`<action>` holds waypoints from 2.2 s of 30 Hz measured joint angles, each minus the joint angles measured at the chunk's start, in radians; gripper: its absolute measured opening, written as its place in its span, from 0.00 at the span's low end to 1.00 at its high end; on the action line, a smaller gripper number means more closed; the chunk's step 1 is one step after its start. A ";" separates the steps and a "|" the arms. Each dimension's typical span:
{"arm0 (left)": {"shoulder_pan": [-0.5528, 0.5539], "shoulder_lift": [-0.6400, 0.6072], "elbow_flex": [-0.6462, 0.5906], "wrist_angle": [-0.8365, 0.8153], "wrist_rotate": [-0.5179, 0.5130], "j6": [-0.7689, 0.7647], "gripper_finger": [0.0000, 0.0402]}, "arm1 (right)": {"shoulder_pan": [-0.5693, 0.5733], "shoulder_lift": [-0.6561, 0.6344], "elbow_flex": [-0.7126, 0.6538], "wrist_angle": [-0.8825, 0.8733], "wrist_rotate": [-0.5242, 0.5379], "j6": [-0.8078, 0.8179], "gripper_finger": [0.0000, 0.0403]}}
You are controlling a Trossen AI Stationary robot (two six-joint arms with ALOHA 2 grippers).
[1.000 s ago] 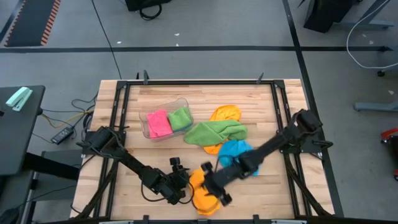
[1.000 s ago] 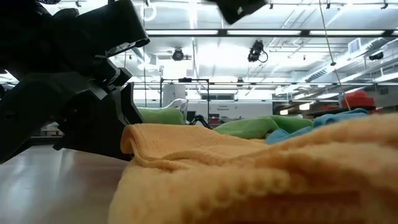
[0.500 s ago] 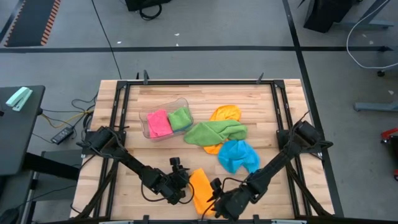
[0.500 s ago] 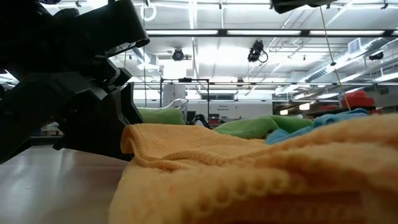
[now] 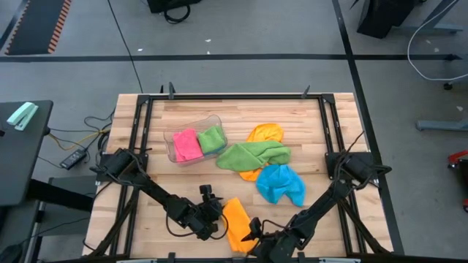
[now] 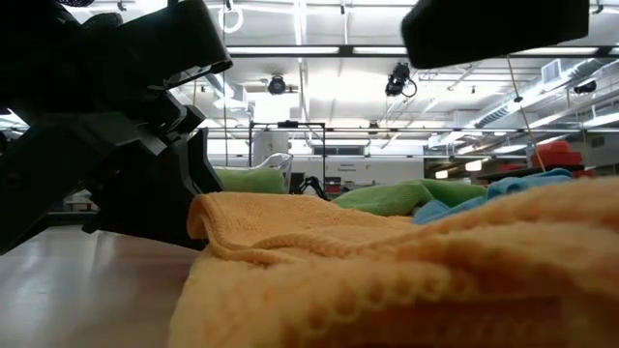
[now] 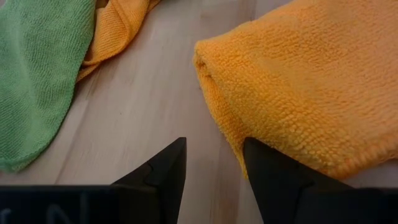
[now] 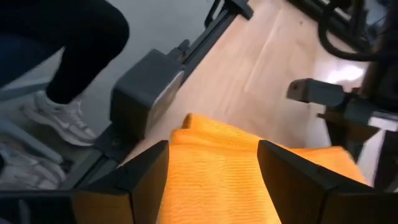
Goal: Fold microfiber towels
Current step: Fold the bottom yellow microfiber towel
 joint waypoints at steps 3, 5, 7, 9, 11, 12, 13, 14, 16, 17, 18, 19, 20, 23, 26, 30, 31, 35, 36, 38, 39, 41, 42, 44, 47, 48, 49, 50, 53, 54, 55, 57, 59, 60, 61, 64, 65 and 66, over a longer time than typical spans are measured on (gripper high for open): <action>0.000 0.000 0.000 0.000 0.000 0.000 0.43 | 0.005 0.014 0.000 0.006 0.010 -0.011 0.63; 0.000 0.000 0.000 -0.001 0.000 0.000 0.43 | 0.007 0.021 0.000 0.015 0.010 -0.018 0.63; 0.000 0.000 0.000 0.000 0.000 0.000 0.43 | 0.011 0.029 0.000 0.039 0.010 -0.022 0.63; 0.000 0.000 0.000 -0.001 0.000 0.000 0.43 | 0.012 0.035 0.000 0.040 0.010 -0.023 0.63; 0.000 0.000 0.000 -0.001 0.000 0.000 0.43 | 0.012 0.036 0.000 0.018 0.010 -0.025 0.63; 0.000 0.000 0.000 -0.001 0.000 0.000 0.43 | 0.012 0.036 0.000 0.011 0.012 -0.024 0.63; 0.000 0.000 0.000 -0.001 0.000 0.000 0.43 | 0.011 0.036 0.000 0.009 0.016 -0.025 0.63; 0.000 0.000 0.000 -0.001 0.000 0.001 0.43 | 0.011 0.036 0.000 0.008 0.017 -0.030 0.63; 0.000 0.000 0.000 -0.002 0.000 0.001 0.43 | 0.010 0.036 0.000 0.008 0.016 -0.036 0.63; 0.000 0.000 0.000 -0.002 0.000 0.001 0.43 | 0.008 0.036 0.000 0.008 0.016 -0.036 0.63; 0.000 0.000 0.000 -0.002 0.000 0.001 0.43 | 0.005 0.043 0.000 0.009 0.016 -0.032 0.63; 0.000 0.000 0.000 -0.002 0.000 0.001 0.43 | 0.004 0.048 -0.001 0.006 0.016 -0.032 0.63; 0.000 0.000 0.000 -0.002 0.000 0.001 0.43 | 0.003 0.058 -0.002 0.002 0.016 -0.037 0.63; -0.004 0.000 0.000 -0.003 0.000 0.001 0.43 | -0.004 0.099 0.000 0.029 0.016 -0.045 0.63; -0.005 0.000 0.000 -0.005 -0.002 0.001 0.43 | -0.008 0.110 0.002 0.030 0.047 -0.047 0.63; -0.006 0.000 0.000 -0.005 -0.003 0.001 0.43 | -0.013 0.105 0.002 0.015 0.050 -0.055 0.59; -0.006 0.000 0.000 -0.006 -0.002 0.001 0.43 | -0.013 0.105 0.002 0.012 0.051 -0.059 0.57; -0.006 0.000 0.000 -0.006 -0.002 0.001 0.43 | -0.016 0.104 0.002 -0.024 0.058 -0.051 0.49; -0.006 0.000 0.000 -0.006 -0.002 0.001 0.43 | -0.018 0.104 0.002 -0.034 0.058 -0.042 0.47; -0.006 0.000 0.000 -0.005 -0.002 0.001 0.43 | -0.021 0.104 0.002 -0.042 0.058 -0.019 0.42; -0.006 0.000 0.000 -0.005 -0.002 0.001 0.43 | -0.024 0.104 0.002 -0.045 0.058 -0.017 0.39; -0.007 0.000 0.000 -0.005 -0.002 0.001 0.43 | -0.026 0.104 0.001 -0.051 0.057 -0.010 0.33; -0.008 0.000 0.000 -0.005 -0.002 0.001 0.43 | -0.028 0.104 0.001 -0.054 0.057 -0.006 0.30; -0.010 0.001 0.000 -0.005 -0.002 0.001 0.43 | -0.030 0.104 0.000 -0.056 0.053 0.000 0.24; -0.011 0.001 0.000 -0.006 -0.002 0.001 0.43 | -0.034 0.104 0.000 -0.059 0.046 0.019 0.14; -0.011 0.001 0.000 -0.005 -0.002 0.001 0.43 | -0.036 0.104 0.000 -0.059 0.040 0.020 0.12; -0.011 0.001 0.000 -0.006 -0.002 0.001 0.43 | -0.038 0.104 0.000 -0.059 0.036 0.020 0.11; -0.011 0.001 0.000 -0.006 -0.002 0.001 0.43 | -0.038 0.101 0.000 -0.059 0.034 0.023 0.11; -0.011 0.001 0.000 -0.005 -0.002 0.002 0.43 | -0.044 0.081 -0.003 -0.084 0.017 0.034 0.10; -0.011 0.001 0.000 -0.005 -0.002 0.007 0.43 | -0.047 0.070 -0.005 -0.102 0.009 0.035 0.10; -0.013 0.001 0.000 -0.005 -0.002 0.012 0.43 | -0.050 0.059 -0.006 -0.113 0.002 0.035 0.10; -0.018 -0.002 -0.001 -0.006 -0.001 0.032 0.43 | -0.060 0.036 -0.007 -0.135 -0.042 0.044 0.10; -0.025 -0.008 -0.001 -0.007 0.005 0.047 0.43 | -0.075 0.015 -0.006 -0.149 -0.094 0.078 0.10; -0.029 -0.012 -0.001 -0.008 0.009 0.054 0.43 | -0.083 0.010 -0.005 -0.159 -0.127 0.098 0.10; -0.033 -0.017 -0.001 -0.009 0.014 0.056 0.43 | -0.092 0.009 -0.005 -0.170 -0.156 0.115 0.10; -0.044 -0.033 -0.002 -0.021 0.016 0.063 0.43 | -0.114 0.009 -0.006 -0.172 -0.248 0.149 0.10; -0.048 -0.040 -0.002 -0.027 0.015 0.071 0.43 | -0.120 0.009 -0.005 -0.168 -0.269 0.159 0.10; -0.053 -0.046 -0.002 -0.033 0.013 0.075 0.43 | -0.127 0.009 -0.005 -0.168 -0.288 0.169 0.10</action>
